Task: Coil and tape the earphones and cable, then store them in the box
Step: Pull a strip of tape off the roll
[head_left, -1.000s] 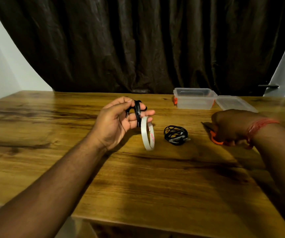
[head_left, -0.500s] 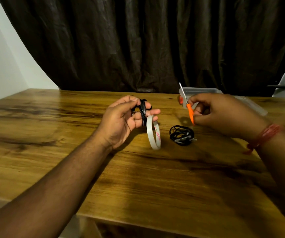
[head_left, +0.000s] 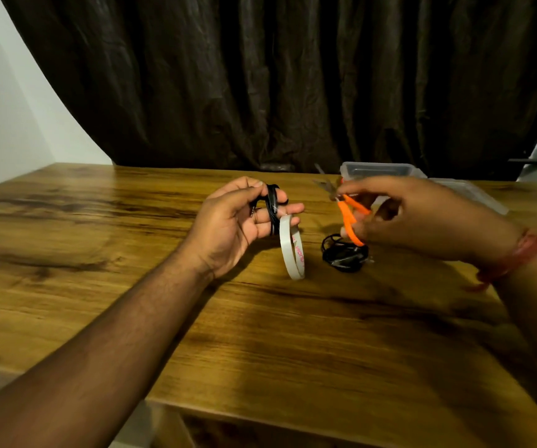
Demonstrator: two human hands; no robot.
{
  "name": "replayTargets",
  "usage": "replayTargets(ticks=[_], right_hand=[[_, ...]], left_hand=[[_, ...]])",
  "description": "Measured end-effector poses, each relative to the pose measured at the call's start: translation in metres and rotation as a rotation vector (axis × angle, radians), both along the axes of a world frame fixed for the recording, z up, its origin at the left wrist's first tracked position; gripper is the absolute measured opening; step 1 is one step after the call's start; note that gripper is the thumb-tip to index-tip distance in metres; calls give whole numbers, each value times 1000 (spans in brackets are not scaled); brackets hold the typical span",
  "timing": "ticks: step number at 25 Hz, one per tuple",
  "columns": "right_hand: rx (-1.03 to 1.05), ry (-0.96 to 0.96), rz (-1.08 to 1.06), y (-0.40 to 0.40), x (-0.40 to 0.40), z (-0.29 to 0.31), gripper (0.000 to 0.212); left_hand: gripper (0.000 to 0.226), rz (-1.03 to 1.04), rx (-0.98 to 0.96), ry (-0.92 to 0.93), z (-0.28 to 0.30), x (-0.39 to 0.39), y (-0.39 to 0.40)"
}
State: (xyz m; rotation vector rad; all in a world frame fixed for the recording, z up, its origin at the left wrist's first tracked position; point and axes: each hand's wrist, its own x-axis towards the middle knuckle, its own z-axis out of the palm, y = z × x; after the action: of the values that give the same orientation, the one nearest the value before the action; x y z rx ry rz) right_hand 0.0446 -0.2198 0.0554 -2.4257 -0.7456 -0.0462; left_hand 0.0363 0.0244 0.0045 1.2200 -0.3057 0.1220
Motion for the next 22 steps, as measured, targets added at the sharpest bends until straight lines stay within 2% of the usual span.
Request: replayTargets(ticks=[3, 7, 12, 17, 22], right_hand=[[-223, -78, 22, -7, -1, 5, 57], [-333, -133, 150, -1, 0, -2, 51], [-275, -145, 179, 0, -1, -3, 56], [-243, -158, 247, 1, -2, -3, 42], [-256, -195, 251, 5, 0, -5, 51]], left_hand=[[23, -18, -4, -5, 0, 0, 0], [20, -42, 20, -17, -2, 0, 1], [13, -43, 37, -28, -4, 2, 1], [12, -79, 36, -33, -4, 2, 1], [13, -89, 47, -42, -4, 2, 1]])
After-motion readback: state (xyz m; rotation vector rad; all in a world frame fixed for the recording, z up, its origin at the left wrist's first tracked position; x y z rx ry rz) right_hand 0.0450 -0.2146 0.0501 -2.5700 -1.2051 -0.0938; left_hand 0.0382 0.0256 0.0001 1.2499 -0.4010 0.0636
